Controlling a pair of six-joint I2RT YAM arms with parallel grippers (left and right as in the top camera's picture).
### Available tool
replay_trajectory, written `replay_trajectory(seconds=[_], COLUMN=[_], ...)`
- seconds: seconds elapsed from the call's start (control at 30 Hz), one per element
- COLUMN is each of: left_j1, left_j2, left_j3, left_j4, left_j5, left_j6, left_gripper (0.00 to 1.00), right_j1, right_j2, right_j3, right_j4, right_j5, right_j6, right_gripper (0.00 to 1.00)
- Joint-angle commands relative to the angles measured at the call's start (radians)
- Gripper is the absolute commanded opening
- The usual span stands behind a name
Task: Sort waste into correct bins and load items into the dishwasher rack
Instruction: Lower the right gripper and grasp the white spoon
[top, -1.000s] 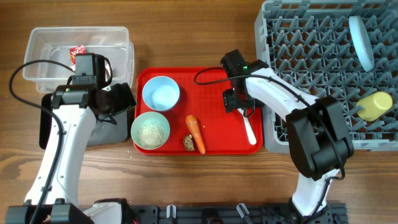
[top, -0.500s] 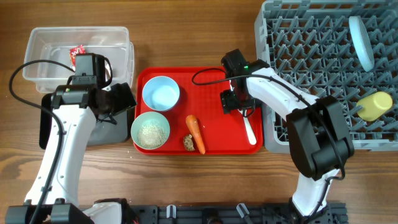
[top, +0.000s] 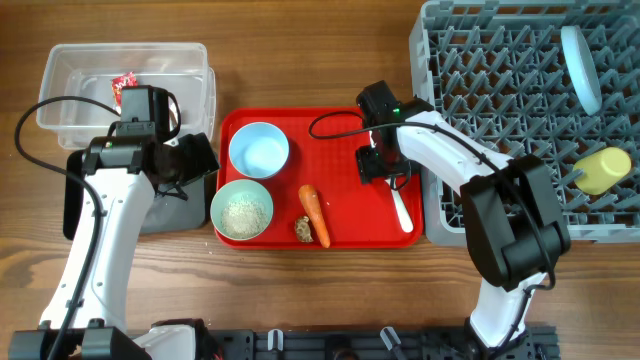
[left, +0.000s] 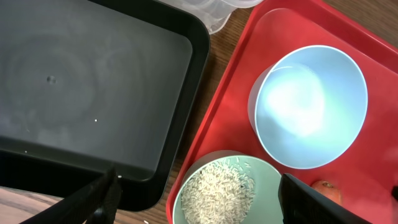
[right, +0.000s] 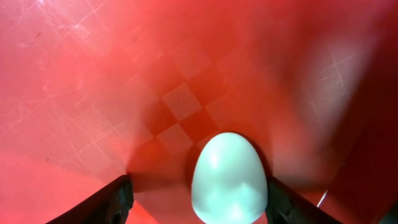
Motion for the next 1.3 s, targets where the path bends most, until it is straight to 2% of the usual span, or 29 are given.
replay_trajectory(seconds=[0.0, 0.1, 0.5, 1.07, 1.27], left_j1=[-0.005, -0.005, -0.005, -0.005, -0.005], left_j2=[0.002, 0.002, 0.002, 0.002, 0.002], left_j3=[0.002, 0.002, 0.002, 0.002, 0.002], left_j4=[-0.001, -0.001, -0.001, 0.000, 0.000], left_j5=[0.008, 0.008, 0.008, 0.008, 0.008], left_j6=[-0.009, -0.009, -0.009, -0.009, -0.009], left_gripper=[0.83, 0.83, 0.83, 0.83, 0.83], right_j1=[-0.002, -0.002, -0.002, -0.002, -0.002], right_j2=[0.027, 0.027, 0.027, 0.021, -0.058], right_j3=[-0.035, -0.035, -0.035, -0.012, 0.018], right_j4=[0.016, 0.015, 0.013, -0.015, -0.036], right_j5=[-0.019, -0.019, 0.000, -0.012, -0.013], right_j6=[-0.005, -0.005, -0.006, -0.005, -0.005], right_gripper=[0.62, 0.56, 0.40, 0.30, 0.30])
